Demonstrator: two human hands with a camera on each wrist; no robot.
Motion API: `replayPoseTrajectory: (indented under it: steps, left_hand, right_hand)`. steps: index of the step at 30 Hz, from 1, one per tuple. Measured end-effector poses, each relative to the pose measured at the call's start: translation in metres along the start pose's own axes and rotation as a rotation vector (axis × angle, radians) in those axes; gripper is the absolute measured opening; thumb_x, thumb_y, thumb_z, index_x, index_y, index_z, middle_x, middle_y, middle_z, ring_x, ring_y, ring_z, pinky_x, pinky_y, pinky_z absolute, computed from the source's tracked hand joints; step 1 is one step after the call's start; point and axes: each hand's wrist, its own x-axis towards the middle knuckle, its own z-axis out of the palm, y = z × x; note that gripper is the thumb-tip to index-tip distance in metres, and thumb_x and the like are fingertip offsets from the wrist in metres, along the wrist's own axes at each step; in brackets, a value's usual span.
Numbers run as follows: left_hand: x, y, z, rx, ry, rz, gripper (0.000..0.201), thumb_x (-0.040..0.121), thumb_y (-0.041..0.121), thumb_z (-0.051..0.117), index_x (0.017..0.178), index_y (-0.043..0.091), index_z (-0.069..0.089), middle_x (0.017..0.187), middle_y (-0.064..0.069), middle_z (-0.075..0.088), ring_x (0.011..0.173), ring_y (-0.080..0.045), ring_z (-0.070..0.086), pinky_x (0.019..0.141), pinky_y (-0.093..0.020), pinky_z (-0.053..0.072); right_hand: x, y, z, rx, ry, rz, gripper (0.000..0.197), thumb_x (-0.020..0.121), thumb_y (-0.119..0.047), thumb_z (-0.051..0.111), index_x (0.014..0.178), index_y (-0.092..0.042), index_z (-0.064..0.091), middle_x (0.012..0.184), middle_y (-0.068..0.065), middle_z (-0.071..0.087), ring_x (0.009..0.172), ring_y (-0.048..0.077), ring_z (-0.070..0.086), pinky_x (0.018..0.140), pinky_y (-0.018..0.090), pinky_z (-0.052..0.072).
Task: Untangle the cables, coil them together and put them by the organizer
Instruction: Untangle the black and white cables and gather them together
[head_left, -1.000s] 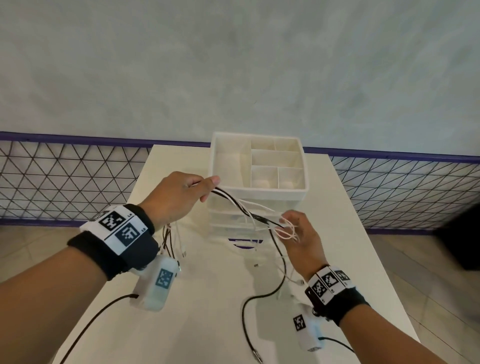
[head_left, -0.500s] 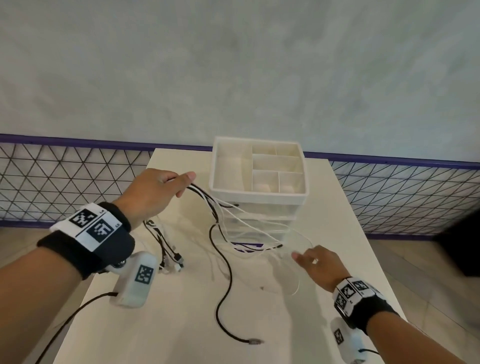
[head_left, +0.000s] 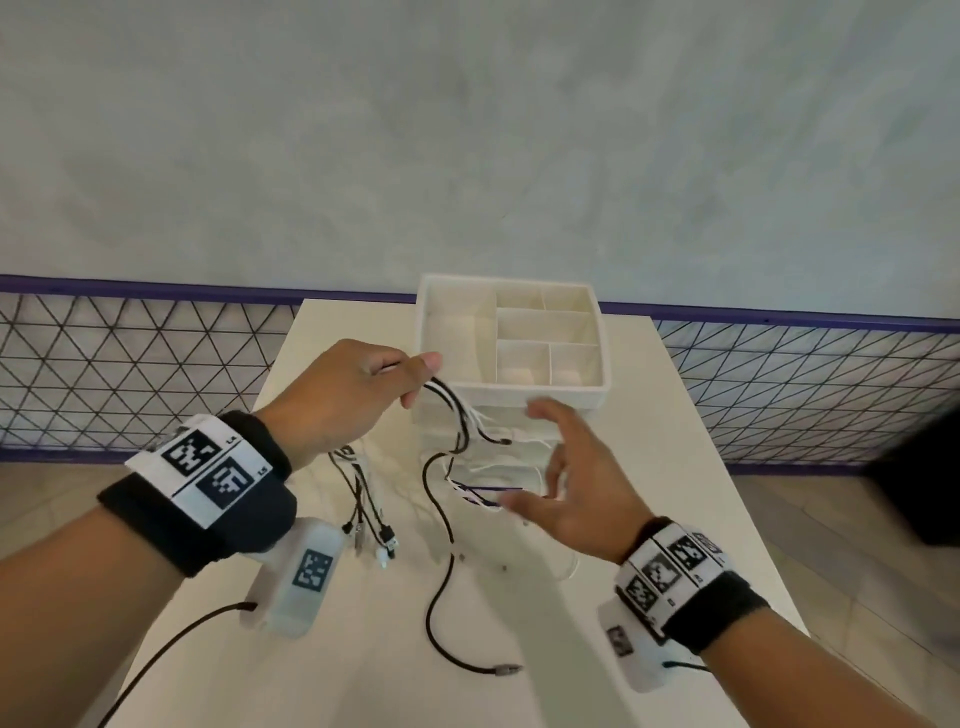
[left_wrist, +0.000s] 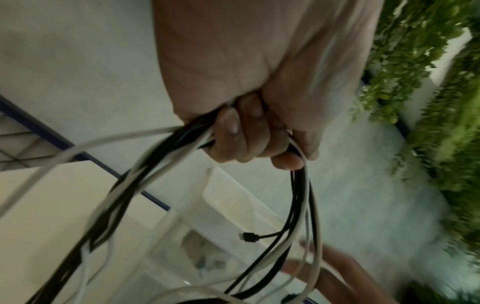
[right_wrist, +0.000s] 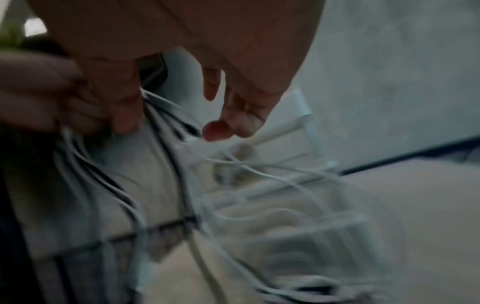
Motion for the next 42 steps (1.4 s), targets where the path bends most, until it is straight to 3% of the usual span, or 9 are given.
replayPoseTrajectory:
  steps: [2,5,22,25,29,33,35,38,42]
  left_hand:
    - [-0.002,0.014,0.011,-0.005,-0.049,0.087,0.05,0.093,0.052,0.054,0.062,0.013,0.057,0.041,0.008,0.029,0.036,-0.007,0.022,0.039,-0.013,0.024]
    - [-0.005,0.024,0.016,0.007,-0.036,0.171,0.051,0.094,0.048,0.056,0.06,0.011,0.057,0.038,0.008,0.028,0.033,-0.008,0.022,0.039,-0.012,0.023]
    - [-0.001,0.003,-0.02,-0.145,0.058,0.106,0.056,0.088,0.055,0.059,0.059,0.008,0.053,0.051,-0.002,0.022,0.047,-0.019,0.018,0.044,-0.023,0.019]
    - [-0.002,0.0,-0.019,-0.149,-0.028,0.064,0.052,0.088,0.054,0.058,0.059,0.012,0.056,0.049,0.003,0.024,0.048,-0.017,0.017,0.042,-0.022,0.02]
    - [-0.003,-0.004,-0.015,-0.14,-0.091,0.02,0.049,0.087,0.057,0.055,0.06,0.017,0.059,0.051,0.004,0.026,0.05,-0.017,0.019,0.044,-0.024,0.022]
    - [-0.007,-0.01,0.006,-0.104,-0.205,0.001,0.047,0.091,0.058,0.045,0.068,0.023,0.067,0.053,0.011,0.034,0.044,-0.006,0.026,0.044,-0.021,0.028]
    - [-0.009,-0.014,0.025,-0.068,-0.237,0.023,0.045,0.095,0.052,0.043,0.074,0.023,0.069,0.057,0.012,0.04,0.042,-0.002,0.031,0.043,-0.017,0.03]
    - [-0.015,-0.017,0.06,0.01,-0.225,0.084,0.041,0.099,0.047,0.043,0.073,0.025,0.067,0.062,0.013,0.051,0.052,0.003,0.046,0.055,-0.017,0.036]
    - [-0.016,-0.012,0.108,0.048,-0.273,0.183,0.039,0.1,0.048,0.044,0.074,0.026,0.065,0.083,0.001,0.073,0.083,-0.017,0.067,0.084,-0.035,0.051]
  right_hand:
    - [0.013,-0.029,0.015,0.192,-0.087,0.089,0.076,0.072,-0.042,0.084,0.138,-0.036,0.045,0.116,-0.021,0.06,0.057,0.001,0.054,0.065,0.019,0.049]
    - [0.025,-0.032,0.036,0.346,-0.107,0.193,0.004,0.09,-0.024,0.07,0.093,-0.027,0.069,0.076,0.001,0.071,0.045,0.003,0.056,0.046,0.024,0.048]
    - [-0.037,0.119,-0.001,-0.103,-0.23,0.822,0.035,0.084,-0.045,0.073,0.067,-0.015,0.07,0.042,0.0,0.062,0.036,0.012,0.055,0.052,0.023,0.05]
    - [-0.018,0.124,-0.031,-0.101,-0.04,0.837,0.025,0.085,-0.03,0.076,0.066,-0.015,0.07,0.047,-0.002,0.068,0.039,0.008,0.061,0.051,0.019,0.051]
    - [0.012,0.122,-0.071,0.012,0.377,0.627,0.027,0.077,-0.006,0.081,0.092,-0.024,0.069,0.089,0.003,0.074,0.086,0.024,0.072,0.087,0.041,0.059]
    - [0.011,0.111,-0.08,-0.051,0.167,0.538,0.082,0.079,0.005,0.073,0.145,-0.029,0.039,0.144,0.006,0.045,0.12,0.025,0.058,0.093,0.039,0.053]
    - [-0.002,0.11,-0.07,-0.302,0.052,0.597,0.075,0.081,-0.001,0.066,0.148,-0.021,0.038,0.152,0.011,0.038,0.126,0.032,0.054,0.104,0.04,0.047]
    - [-0.015,0.095,-0.051,-0.3,-0.014,0.725,0.03,0.091,-0.019,0.059,0.117,-0.005,0.067,0.12,0.019,0.068,0.104,0.036,0.069,0.093,0.044,0.056]
    - [-0.024,0.052,-0.023,0.313,-0.35,0.909,0.094,0.089,-0.077,0.032,0.1,0.008,0.069,0.087,0.024,0.076,0.06,0.034,0.072,0.056,0.035,0.058]
